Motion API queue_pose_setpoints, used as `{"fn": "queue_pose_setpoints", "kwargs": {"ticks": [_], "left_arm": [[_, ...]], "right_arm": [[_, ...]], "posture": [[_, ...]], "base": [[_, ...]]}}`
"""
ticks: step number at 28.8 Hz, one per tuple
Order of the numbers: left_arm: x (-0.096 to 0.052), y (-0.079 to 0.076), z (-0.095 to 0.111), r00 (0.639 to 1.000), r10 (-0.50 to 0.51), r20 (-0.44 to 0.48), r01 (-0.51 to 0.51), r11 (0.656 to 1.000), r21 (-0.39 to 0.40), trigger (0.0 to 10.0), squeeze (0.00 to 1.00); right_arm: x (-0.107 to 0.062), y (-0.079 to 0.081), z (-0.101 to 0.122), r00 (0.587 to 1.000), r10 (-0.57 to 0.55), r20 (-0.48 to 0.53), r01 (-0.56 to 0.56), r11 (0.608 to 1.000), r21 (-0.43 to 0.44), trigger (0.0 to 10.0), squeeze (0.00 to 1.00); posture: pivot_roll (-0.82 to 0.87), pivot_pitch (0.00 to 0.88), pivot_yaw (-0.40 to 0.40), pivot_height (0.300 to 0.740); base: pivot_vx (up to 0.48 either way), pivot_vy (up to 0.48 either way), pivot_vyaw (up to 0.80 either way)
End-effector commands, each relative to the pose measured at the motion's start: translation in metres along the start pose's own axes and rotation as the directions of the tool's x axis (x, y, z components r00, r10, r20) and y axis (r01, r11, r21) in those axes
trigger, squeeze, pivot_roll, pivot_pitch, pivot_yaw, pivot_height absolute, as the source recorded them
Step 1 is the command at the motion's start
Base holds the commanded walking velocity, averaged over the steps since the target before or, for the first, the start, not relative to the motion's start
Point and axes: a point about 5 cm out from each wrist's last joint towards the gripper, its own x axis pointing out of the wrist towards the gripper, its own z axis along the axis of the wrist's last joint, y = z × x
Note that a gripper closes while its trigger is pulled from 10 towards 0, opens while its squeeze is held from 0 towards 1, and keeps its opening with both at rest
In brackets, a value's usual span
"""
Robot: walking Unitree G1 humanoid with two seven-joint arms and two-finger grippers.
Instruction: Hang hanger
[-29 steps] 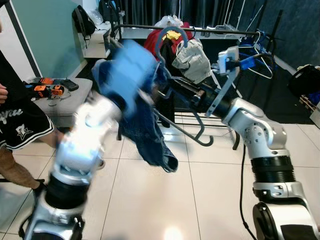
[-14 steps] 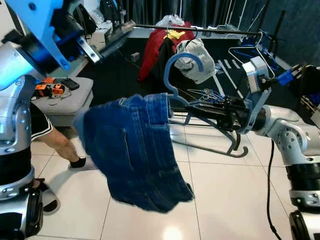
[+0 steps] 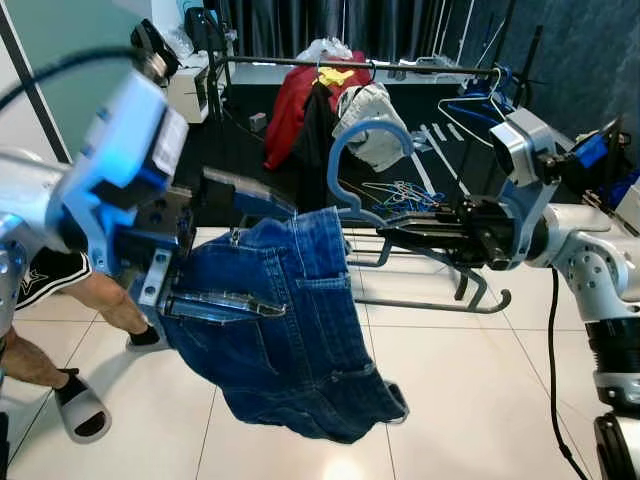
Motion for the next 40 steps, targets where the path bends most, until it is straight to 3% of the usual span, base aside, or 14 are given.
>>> {"fn": "queue_pose_setpoints", "kwargs": {"ticks": [1, 2, 7, 8, 13, 18, 19, 21, 24, 27, 29, 37, 38, 40], "left_arm": [[-0.001, 0.003, -0.009, 0.998, 0.027, -0.061, -0.027, 1.000, -0.005, 10.0, 0.00], [0.001, 0.009, -0.018, 0.993, 0.082, -0.089, -0.082, 0.997, 0.005, 10.0, 0.00], [0.001, 0.013, -0.022, 0.988, 0.120, -0.098, -0.119, 0.993, 0.013, 10.0, 0.00], [0.002, 0.020, -0.025, 0.977, 0.189, -0.096, -0.188, 0.982, 0.022, 10.0, 0.00], [0.002, 0.028, -0.026, 0.959, 0.270, -0.084, -0.270, 0.963, 0.013, 10.0, 0.00], [0.002, 0.028, -0.027, 0.957, 0.276, -0.093, -0.277, 0.961, 0.003, 10.0, 0.00], [0.004, 0.022, -0.029, 0.968, 0.231, -0.096, -0.234, 0.972, -0.031, 0.0, 0.00], [0.004, 0.022, -0.029, 0.968, 0.231, -0.096, -0.234, 0.972, -0.031, 0.0, 0.00], [0.011, 0.005, -0.033, 0.991, 0.092, -0.099, -0.103, 0.989, -0.105, 0.0, 0.00], [0.011, 0.005, -0.033, 0.991, 0.092, -0.099, -0.103, 0.989, -0.105, 0.0, 0.00], [0.011, -0.004, -0.034, 0.997, 0.005, -0.081, -0.018, 0.987, -0.157, 0.0, 0.00], [0.012, -0.006, -0.036, 0.998, -0.030, -0.058, 0.019, 0.983, -0.182, 0.0, 0.00], [0.015, -0.003, -0.039, 0.998, -0.007, -0.066, -0.004, 0.985, -0.174, 0.0, 0.00], [0.015, -0.002, -0.039, 0.998, 0.006, -0.068, -0.018, 0.985, -0.170, 0.0, 0.00]], "right_arm": [[0.006, 0.005, 0.014, 0.998, 0.061, 0.036, -0.059, 0.997, -0.051, 10.0, 0.00], [0.009, 0.009, 0.014, 0.995, 0.087, 0.039, -0.084, 0.995, -0.057, 10.0, 0.00], [0.011, 0.012, 0.015, 0.993, 0.112, 0.042, -0.109, 0.992, -0.060, 10.0, 0.00], [0.013, 0.015, 0.015, 0.991, 0.130, 0.043, -0.127, 0.990, -0.063, 10.0, 0.00], [0.016, 0.018, 0.015, 0.988, 0.151, 0.041, -0.148, 0.987, -0.063, 10.0, 0.00], [0.016, 0.019, 0.015, 0.987, 0.157, 0.040, -0.154, 0.986, -0.062, 10.0, 0.00], [0.017, 0.018, 0.015, 0.987, 0.152, 0.044, -0.149, 0.987, -0.067, 10.0, 0.00], [0.017, 0.018, 0.015, 0.987, 0.152, 0.044, -0.149, 0.987, -0.067, 10.0, 0.00], [0.017, 0.013, 0.017, 0.991, 0.120, 0.058, -0.115, 0.990, -0.082, 10.0, 0.00], [0.017, 0.013, 0.017, 0.991, 0.120, 0.058, -0.115, 0.990, -0.082, 10.0, 0.00], [0.018, 0.008, 0.019, 0.995, 0.073, 0.069, -0.066, 0.993, -0.099, 10.0, 0.00], [0.018, 0.007, 0.020, 0.996, 0.043, 0.076, -0.034, 0.993, -0.111, 10.0, 0.00], [0.016, 0.004, 0.022, 0.995, 0.002, 0.101, 0.008, 0.995, -0.098, 0.0, 0.00], [0.015, 0.002, 0.023, 0.993, -0.016, 0.114, 0.025, 0.996, -0.083, 0.0, 0.00]], "posture": [[-0.09, 0.000, -0.017, 0.740], [-0.09, 0.000, -0.016, 0.740], [-0.10, 0.000, -0.013, 0.740], [-0.10, 0.000, -0.012, 0.740], [-0.10, 0.000, -0.012, 0.740], [-0.10, 0.000, -0.013, 0.740], [-0.10, 0.000, -0.014, 0.740], [-0.10, 0.000, -0.014, 0.740], [-0.10, 0.000, -0.016, 0.740], [-0.10, 0.000, -0.016, 0.740], [-0.09, 0.000, -0.013, 0.740], [-0.10, 0.000, -0.011, 0.740], [-0.10, 0.000, -0.013, 0.740], [-0.10, 0.000, -0.013, 0.740]], "base": [[0.000, 0.000, 0.00], [0.000, 0.000, 0.00], [0.000, 0.000, 0.00], [0.000, 0.000, 0.00], [0.000, 0.000, 0.00], [0.000, 0.000, 0.00], [0.000, 0.000, 0.00], [0.000, 0.000, 0.00], [0.000, 0.000, 0.00], [0.000, 0.000, 0.00], [0.000, 0.000, 0.00], [0.000, 0.000, 0.00], [0.000, 0.000, 0.00], [0.000, 0.000, 0.00]]}}
